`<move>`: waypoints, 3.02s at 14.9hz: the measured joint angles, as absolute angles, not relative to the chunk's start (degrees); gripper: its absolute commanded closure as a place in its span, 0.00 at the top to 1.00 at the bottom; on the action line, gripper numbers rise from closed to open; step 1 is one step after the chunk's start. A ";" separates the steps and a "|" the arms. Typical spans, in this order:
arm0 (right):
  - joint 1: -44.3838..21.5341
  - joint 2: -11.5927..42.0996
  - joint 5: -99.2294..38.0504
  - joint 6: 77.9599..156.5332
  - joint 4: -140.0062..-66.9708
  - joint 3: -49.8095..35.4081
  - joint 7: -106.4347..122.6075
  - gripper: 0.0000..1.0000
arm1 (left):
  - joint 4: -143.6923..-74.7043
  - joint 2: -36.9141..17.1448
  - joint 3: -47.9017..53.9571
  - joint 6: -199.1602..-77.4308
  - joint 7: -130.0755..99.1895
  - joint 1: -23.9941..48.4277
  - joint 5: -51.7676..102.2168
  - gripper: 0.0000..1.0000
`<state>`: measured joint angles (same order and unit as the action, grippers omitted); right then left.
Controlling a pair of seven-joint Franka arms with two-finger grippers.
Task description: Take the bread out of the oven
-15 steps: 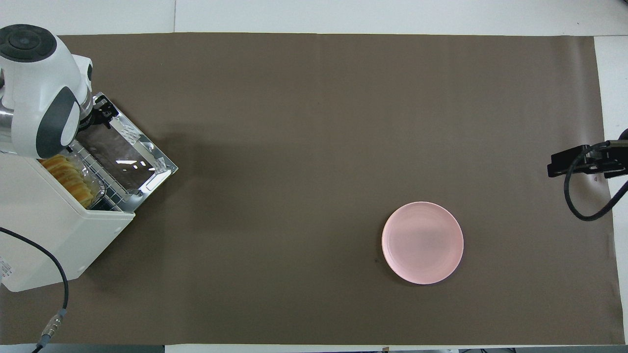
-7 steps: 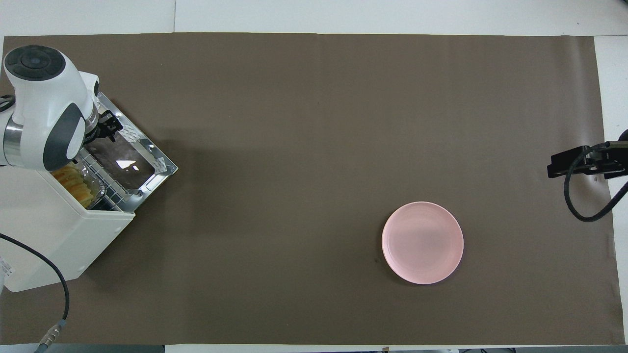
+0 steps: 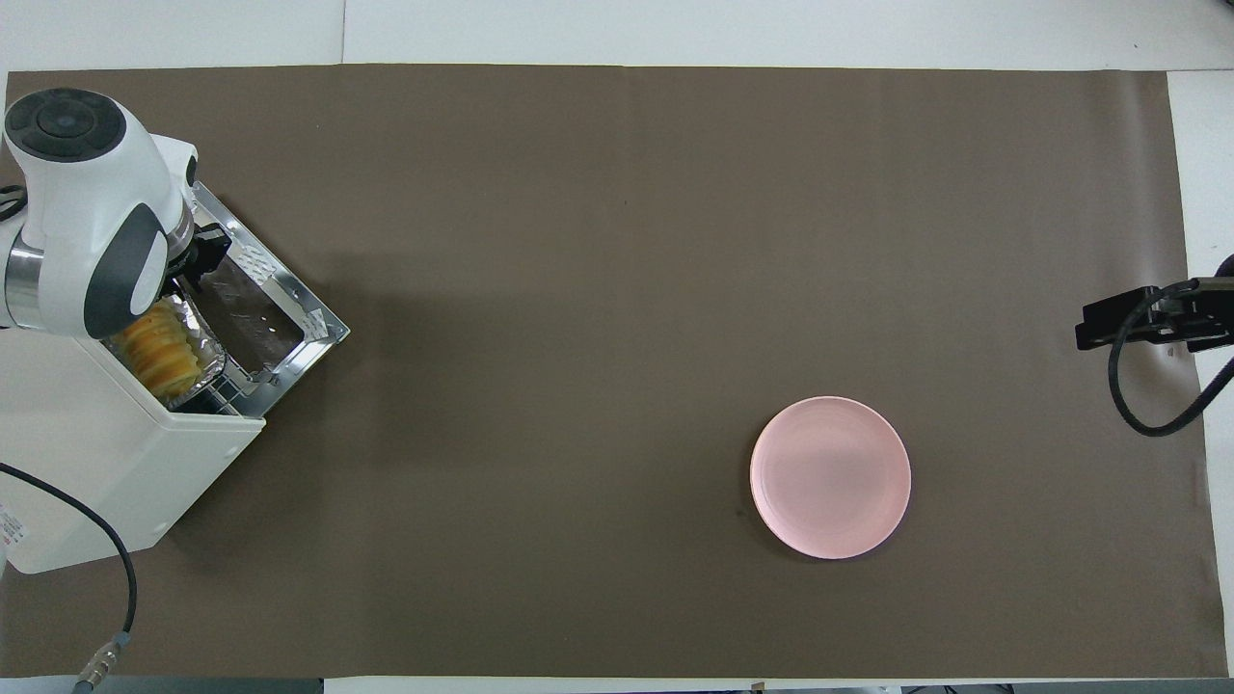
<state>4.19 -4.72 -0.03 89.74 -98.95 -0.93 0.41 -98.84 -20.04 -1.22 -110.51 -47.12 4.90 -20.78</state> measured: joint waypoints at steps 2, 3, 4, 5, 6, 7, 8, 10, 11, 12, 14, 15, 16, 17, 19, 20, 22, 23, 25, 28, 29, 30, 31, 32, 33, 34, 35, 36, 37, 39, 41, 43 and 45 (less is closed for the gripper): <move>4.19 -4.72 -0.03 89.74 -98.95 -0.93 0.41 1.00 | -97.05 -20.03 -0.56 -110.59 -46.70 5.19 -20.67 0.00; 4.19 -4.72 -0.03 89.74 -98.95 -0.93 0.41 1.00 | -96.03 -20.07 -0.28 -110.59 -46.56 5.88 -20.60 0.00; 4.19 -4.72 -0.03 89.74 -98.95 -0.93 0.41 1.00 | -94.77 -20.21 -0.09 -110.45 -46.54 7.03 -20.35 0.00; 4.19 -4.72 -0.03 89.74 -98.95 -0.93 0.41 1.00 | -93.19 -20.51 0.07 -109.90 -46.54 8.47 -19.61 0.00; 4.19 -4.72 -0.03 89.74 -98.95 -0.93 0.41 1.00 | -90.93 -21.11 0.18 -108.57 -46.53 10.16 -18.28 0.00; 4.19 -4.72 -0.03 89.74 -98.95 -0.93 0.41 1.00 | -88.03 -22.06 0.29 -106.82 -46.33 12.10 -16.93 0.00; 4.19 -4.72 -0.03 89.74 -98.95 -0.93 0.41 1.00 | -84.89 -23.19 0.39 -105.29 -45.89 14.26 -15.45 0.00; 4.19 -4.72 -0.03 89.74 -98.95 -0.93 0.41 1.00 | -79.92 -25.36 0.73 -103.66 -43.52 19.25 -13.11 0.00; 4.19 -4.72 -0.03 89.74 -98.95 -0.93 0.41 1.00 | -78.67 -26.11 0.83 -103.42 -41.20 22.03 -12.62 0.00; 4.19 -4.72 -0.03 89.74 -98.95 -0.93 0.41 1.00 | -78.00 -26.66 0.97 -103.37 -39.46 24.93 -12.27 0.00; 4.19 -4.72 -0.03 89.74 -98.95 -0.93 0.41 1.00 | -77.32 -27.31 1.74 -103.69 -37.56 30.37 -12.02 0.00; 4.19 -4.72 -0.03 89.74 -98.95 -0.93 0.41 1.00 | -77.23 -27.51 2.39 -104.18 -36.63 32.11 -12.00 0.00; 4.19 -4.72 -0.03 89.74 -98.95 -0.93 0.41 1.00 | -77.17 -27.97 3.42 -105.34 -35.49 33.58 -12.00 0.00; 4.19 -4.72 -0.03 89.74 -98.95 -0.93 0.41 1.00 | -77.12 -28.67 4.63 -106.75 -34.79 34.42 -12.00 0.00; 4.19 -4.72 -0.03 89.74 -98.95 -0.93 0.41 1.00 | -76.87 -30.65 6.95 -108.48 -34.00 35.00 -12.00 0.00; 4.19 -4.72 -0.03 89.74 -98.95 -0.93 0.41 1.00 | -76.76 -31.70 7.65 -108.96 -33.32 35.14 -12.00 0.00; 4.19 -4.72 -0.03 89.74 -98.95 -0.93 0.41 1.00 | -76.73 -33.97 8.05 -110.79 -32.29 36.40 -12.00 0.00; 4.19 -4.72 -0.03 89.73 -98.95 -0.93 0.41 1.00 | -76.72 -34.81 8.06 -112.18 -32.28 37.06 -12.00 0.00; 4.19 -4.73 -0.03 88.71 -98.96 -0.93 0.41 1.00 | -76.74 -35.68 8.10 -113.63 -32.27 37.73 -12.00 0.00; 4.18 -4.81 -0.03 87.49 -98.95 -0.94 0.76 1.00 | -76.99 -36.52 8.10 -116.21 -32.25 37.96 -11.80 0.00; 4.17 -4.82 -0.03 87.47 -98.95 -0.95 1.81 1.00 | -77.01 -37.00 8.11 -116.92 -32.28 38.06 -11.17 0.00; 4.15 -4.82 -0.03 87.47 -98.95 -1.03 2.93 1.00 | -77.01 -37.43 8.10 -117.55 -32.61 38.09 -9.94 0.09; 4.14 -4.83 -0.03 87.47 -98.95 -1.28 3.70 1.00 | -77.01 -37.79 7.98 -118.34 -33.02 38.07 -8.74 0.39; 4.14 -4.84 -0.03 87.51 -98.95 -1.62 3.92 1.00 | -77.01 -37.99 7.85 -118.81 -33.41 38.05 -8.19 0.79; 4.13 -4.86 -0.03 87.64 -98.94 -1.92 3.94 1.00 | -77.01 -38.04 7.75 -118.89 -33.74 38.05 -7.98 1.00; 4.13 -4.89 -0.03 87.77 -98.92 -2.10 4.00 1.00 | -76.98 -38.04 7.66 -118.89 -33.99 38.05 -7.89 1.00; 4.13 -4.91 -0.03 87.78 -98.91 -2.21 4.18 1.00 | -76.89 -38.04 7.58 -118.92 -34.41 38.05 -7.71 1.00; 4.13 -4.93 -0.03 87.79 -98.90 -2.34 4.47 1.00 | -76.70 -38.01 7.45 -118.99 -35.34 38.03 -7.49 1.00; 4.12 -4.93 -0.03 87.82 -98.90 -2.57 4.68 1.00 | -76.17 -37.94 7.16 -118.92 -36.56 37.92 -6.88 1.00; 4.12 -4.94 -0.03 88.44 -98.93 -2.93 4.74 1.00 | -71.80 -36.90 4.55 -115.48 -37.65 37.36 -1.74 1.00; 3.25 -4.90 -0.04 91.80 -99.00 -3.64 5.88 1.00 | -68.61 -32.49 1.89 -108.47 -37.84 34.72 1.37 1.00; -0.26 -4.64 0.00 94.57 -99.02 -4.54 5.89 1.00 | -68.21 -26.15 1.31 -100.64 -37.73 29.58 1.75 1.00; -3.12 -3.35 0.00 95.75 -98.84 -5.18 5.46 1.00 | -68.86 -19.87 1.18 -92.57 -35.85 23.37 1.84 1.00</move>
